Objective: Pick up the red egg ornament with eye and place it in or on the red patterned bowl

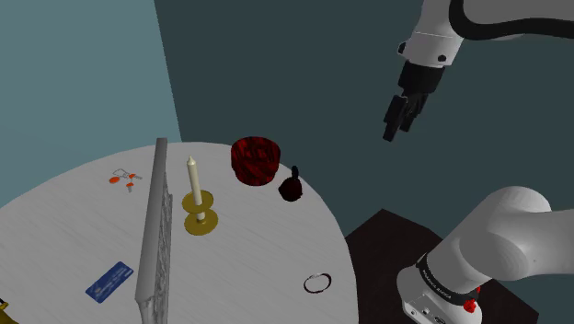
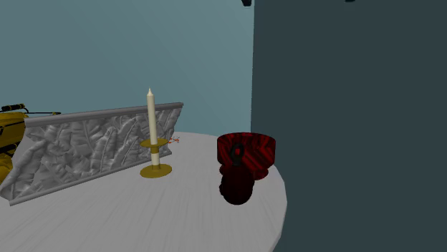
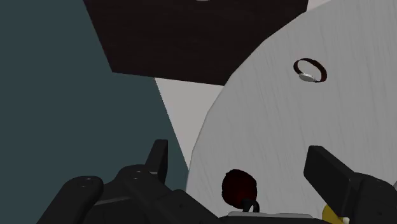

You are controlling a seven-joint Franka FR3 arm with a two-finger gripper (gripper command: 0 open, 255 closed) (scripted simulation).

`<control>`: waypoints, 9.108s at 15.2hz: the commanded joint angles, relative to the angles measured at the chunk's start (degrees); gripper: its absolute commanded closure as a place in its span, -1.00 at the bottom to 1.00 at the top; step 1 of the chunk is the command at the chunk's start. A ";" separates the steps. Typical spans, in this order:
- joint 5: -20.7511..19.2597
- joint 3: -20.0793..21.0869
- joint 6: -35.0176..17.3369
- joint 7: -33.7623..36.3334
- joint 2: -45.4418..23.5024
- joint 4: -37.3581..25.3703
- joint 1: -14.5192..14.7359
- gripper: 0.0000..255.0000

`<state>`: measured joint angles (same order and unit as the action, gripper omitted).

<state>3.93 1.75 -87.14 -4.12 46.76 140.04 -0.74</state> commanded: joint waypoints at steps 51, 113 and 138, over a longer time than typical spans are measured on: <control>-16.93 49.80 -68.75 63.23 -36.07 10.36 -30.36 -1.00; -14.51 52.51 -44.54 93.56 -49.36 -11.90 -51.51 1.00; -35.90 48.04 -24.44 114.57 -77.91 -47.35 -27.25 1.00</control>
<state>-31.55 50.27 -111.28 110.16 -30.44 92.37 -28.19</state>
